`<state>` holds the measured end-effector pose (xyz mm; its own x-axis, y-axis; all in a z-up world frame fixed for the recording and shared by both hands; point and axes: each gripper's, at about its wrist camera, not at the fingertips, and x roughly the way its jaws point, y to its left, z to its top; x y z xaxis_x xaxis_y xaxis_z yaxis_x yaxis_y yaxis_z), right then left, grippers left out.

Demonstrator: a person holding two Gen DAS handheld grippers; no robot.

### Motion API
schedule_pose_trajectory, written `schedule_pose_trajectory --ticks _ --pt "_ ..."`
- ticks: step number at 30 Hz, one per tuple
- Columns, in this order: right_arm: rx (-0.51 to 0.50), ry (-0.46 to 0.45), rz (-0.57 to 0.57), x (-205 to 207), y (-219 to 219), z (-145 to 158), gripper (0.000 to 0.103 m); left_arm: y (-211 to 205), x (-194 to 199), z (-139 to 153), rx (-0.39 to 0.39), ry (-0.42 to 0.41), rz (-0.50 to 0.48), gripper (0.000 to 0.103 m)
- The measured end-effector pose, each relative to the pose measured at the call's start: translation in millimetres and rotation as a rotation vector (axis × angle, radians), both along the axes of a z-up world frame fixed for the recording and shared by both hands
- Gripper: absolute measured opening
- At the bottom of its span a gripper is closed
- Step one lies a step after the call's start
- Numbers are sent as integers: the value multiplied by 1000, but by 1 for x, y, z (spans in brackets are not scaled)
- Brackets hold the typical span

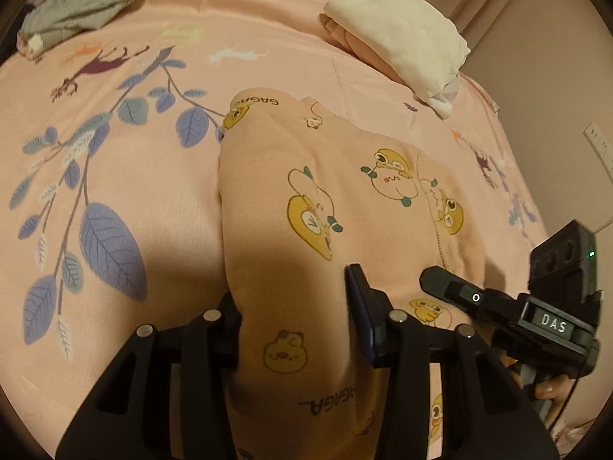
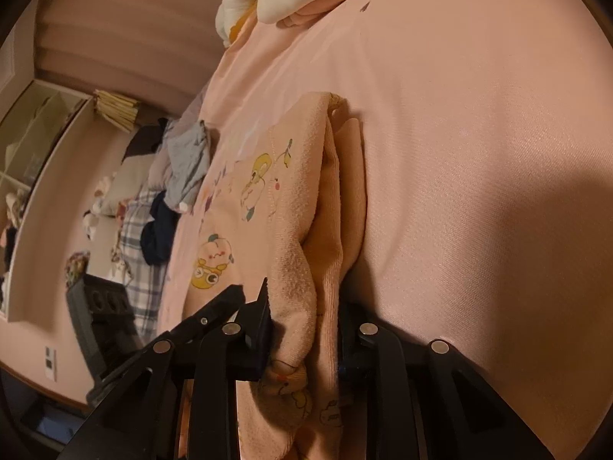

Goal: Fold small clothes
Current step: 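Grasp the strip end with both tools, then lift the strip end with both tools and fold it over the strip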

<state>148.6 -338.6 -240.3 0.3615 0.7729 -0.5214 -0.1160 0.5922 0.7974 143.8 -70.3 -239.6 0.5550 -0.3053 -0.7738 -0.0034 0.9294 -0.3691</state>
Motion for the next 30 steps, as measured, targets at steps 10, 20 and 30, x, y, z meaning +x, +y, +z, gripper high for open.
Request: schedule_pose_trajectory --ticks 10,20,30 --pt "-31 -23 -9 -3 1 1 21 -2 1 0 25 -1 6 44" --pt "-48 -72 -16 -9 4 9 21 -7 1 11 76 3 -12 34" --pt "-131 -135 -35 -16 12 31 22 -8 -5 29 103 -20 -21 24"
